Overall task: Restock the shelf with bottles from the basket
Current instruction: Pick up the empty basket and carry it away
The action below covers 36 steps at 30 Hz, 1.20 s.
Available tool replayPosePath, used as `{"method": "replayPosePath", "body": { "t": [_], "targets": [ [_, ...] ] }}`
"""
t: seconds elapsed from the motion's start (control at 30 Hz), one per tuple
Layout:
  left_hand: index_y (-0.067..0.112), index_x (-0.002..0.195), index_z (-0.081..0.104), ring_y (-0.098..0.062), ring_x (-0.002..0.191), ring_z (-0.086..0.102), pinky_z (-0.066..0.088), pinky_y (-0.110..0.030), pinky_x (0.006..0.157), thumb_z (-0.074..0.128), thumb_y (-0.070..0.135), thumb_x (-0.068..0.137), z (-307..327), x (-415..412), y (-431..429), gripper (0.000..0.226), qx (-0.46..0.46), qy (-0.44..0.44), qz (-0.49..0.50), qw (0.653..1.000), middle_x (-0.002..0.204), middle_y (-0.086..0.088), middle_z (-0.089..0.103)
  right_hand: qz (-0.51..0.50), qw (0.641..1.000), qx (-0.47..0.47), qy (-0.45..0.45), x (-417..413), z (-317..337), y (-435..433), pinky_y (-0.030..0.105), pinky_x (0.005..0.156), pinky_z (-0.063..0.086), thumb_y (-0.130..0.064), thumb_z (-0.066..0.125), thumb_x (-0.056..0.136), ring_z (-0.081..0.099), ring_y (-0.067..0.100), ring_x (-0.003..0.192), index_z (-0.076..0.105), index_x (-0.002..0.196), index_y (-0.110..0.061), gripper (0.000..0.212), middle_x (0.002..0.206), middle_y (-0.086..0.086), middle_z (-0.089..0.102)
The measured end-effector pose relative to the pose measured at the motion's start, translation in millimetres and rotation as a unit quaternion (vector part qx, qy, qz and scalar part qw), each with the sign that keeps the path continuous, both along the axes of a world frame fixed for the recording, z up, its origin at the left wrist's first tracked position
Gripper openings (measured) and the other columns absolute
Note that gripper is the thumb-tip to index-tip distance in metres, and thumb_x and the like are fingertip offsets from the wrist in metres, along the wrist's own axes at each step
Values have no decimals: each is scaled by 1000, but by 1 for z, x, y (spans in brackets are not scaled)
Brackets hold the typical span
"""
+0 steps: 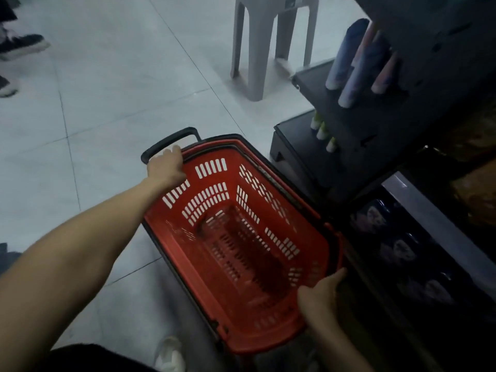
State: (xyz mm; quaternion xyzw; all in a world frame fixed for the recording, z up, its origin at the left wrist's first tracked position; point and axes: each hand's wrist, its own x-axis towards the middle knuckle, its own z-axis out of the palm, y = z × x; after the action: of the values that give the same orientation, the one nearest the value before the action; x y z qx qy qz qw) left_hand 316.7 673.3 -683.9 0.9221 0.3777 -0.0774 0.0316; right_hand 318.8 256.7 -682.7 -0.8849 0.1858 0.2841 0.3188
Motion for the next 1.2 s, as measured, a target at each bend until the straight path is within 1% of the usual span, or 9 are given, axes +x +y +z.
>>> {"method": "replayPosePath", "body": {
  "t": [0.13,0.33,0.43,0.57,0.73,0.9,1.0,1.1,1.2],
  "targets": [
    [5,114,44,-44,99,66,47,-44,68,76,22,82,31,-30,-2,48,-64,0,51,997,107,-21,65,4,1000,21,3,11,38,0,48,113,38,3,64,82,50,42,134,1,163,-20,104,149,27,47],
    [6,112,45,-43,107,64,49,-48,83,81,33,82,130,-99,-3,54,-127,-2,136,982,111,-18,66,97,995,11,-12,40,146,20,52,111,42,-6,68,86,50,41,135,6,163,-25,101,152,20,47],
    [4,117,47,-45,109,64,51,-50,87,84,38,80,210,-124,7,63,-133,-1,182,974,117,-22,67,159,986,-3,-57,60,219,45,49,103,47,-17,72,84,56,43,125,12,161,-29,98,144,21,51],
    [4,118,50,-46,112,64,51,-48,88,87,42,77,345,-151,29,67,-150,-21,229,962,121,-24,66,219,965,-8,-145,84,341,91,46,90,50,-8,66,77,62,45,110,24,151,-25,87,126,25,57],
    [8,114,51,-41,109,66,52,-44,82,86,51,75,523,-187,68,68,-141,-64,253,955,118,-18,68,253,942,6,-218,106,512,159,47,89,50,0,65,73,63,49,105,41,125,-6,58,112,29,62],
    [14,106,47,-34,98,68,44,-36,69,81,46,81,680,-213,118,53,-102,-138,255,952,103,-9,65,334,901,9,-276,117,663,234,47,87,50,-2,66,77,64,50,103,45,113,-8,42,109,30,66],
    [16,107,53,-26,83,65,49,-35,67,80,45,79,750,-226,153,48,-84,-177,240,951,95,-1,65,357,878,10,-318,118,731,283,47,85,49,-1,66,79,63,48,102,51,117,-2,40,110,30,64],
    [24,99,56,-23,79,68,59,-38,72,77,48,76,802,-236,188,39,-74,-212,222,949,90,2,71,370,854,18,-366,123,785,323,48,83,51,-2,67,78,64,47,101,59,120,-3,42,109,28,68],
    [29,87,48,-21,76,60,52,-34,70,77,41,83,841,-241,213,31,-59,-234,208,948,77,9,57,367,845,38,-387,128,826,357,43,82,50,-4,68,78,66,42,101,65,117,-9,40,109,23,71]
  ]
}}
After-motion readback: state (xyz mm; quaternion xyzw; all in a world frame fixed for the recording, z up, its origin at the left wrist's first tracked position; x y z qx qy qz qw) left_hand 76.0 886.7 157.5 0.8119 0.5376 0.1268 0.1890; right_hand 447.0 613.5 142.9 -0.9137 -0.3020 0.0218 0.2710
